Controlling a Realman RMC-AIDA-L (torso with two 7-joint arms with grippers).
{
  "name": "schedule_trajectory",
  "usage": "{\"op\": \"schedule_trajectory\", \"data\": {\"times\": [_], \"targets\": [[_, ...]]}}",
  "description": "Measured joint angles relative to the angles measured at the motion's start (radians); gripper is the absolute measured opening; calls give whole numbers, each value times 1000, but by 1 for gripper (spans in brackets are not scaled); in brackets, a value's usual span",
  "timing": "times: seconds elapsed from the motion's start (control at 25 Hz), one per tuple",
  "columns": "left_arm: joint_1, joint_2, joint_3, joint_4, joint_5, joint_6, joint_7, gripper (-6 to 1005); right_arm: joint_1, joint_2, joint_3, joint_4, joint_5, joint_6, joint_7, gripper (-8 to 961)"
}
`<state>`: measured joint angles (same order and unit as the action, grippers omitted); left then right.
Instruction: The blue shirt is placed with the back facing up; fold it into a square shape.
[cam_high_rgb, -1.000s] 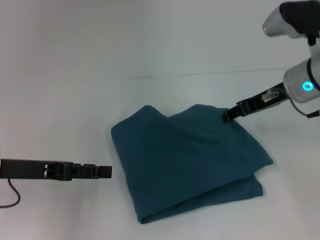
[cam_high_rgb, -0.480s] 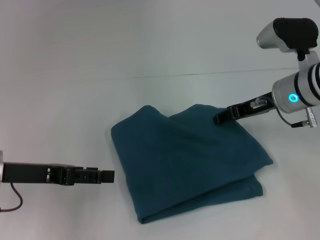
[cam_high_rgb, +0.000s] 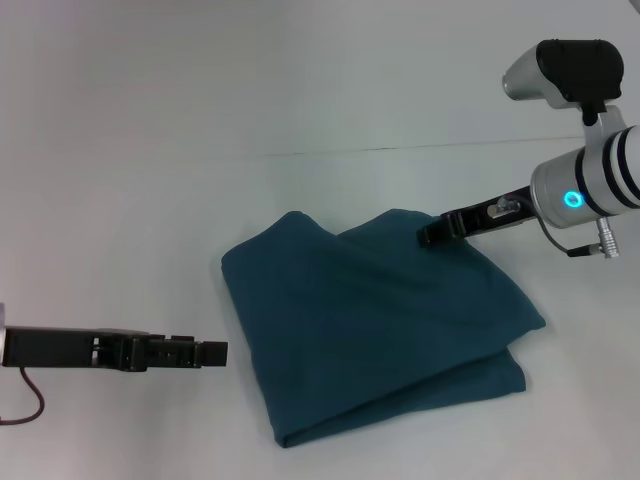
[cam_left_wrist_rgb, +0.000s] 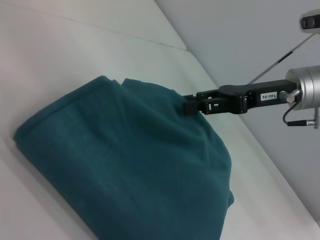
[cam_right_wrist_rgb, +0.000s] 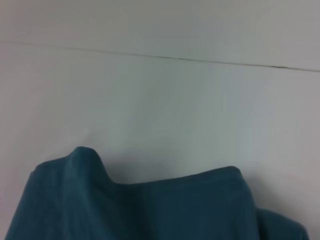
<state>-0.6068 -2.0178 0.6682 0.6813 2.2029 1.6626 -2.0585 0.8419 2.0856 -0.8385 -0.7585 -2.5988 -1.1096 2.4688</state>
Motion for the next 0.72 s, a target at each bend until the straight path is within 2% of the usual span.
{"op": "schedule_trajectory", "data": {"times": [0.2,0.44,0.52,0.72], "targets": [[1,-1,-3,1,0,2,0,919,-2,-2,-1,3,5,1,-4,523],[2,-1,0,0,0,-2,0,919,-15,1,8,-2,12,3,-15,312],[2,-1,0,-1,0,-3,0,919,-20,1,8,-4,25,5,-16,82],[4,-1,1,-2,0,-3,0,920,-51,-4,10,-16,82,22,-25,44]]}}
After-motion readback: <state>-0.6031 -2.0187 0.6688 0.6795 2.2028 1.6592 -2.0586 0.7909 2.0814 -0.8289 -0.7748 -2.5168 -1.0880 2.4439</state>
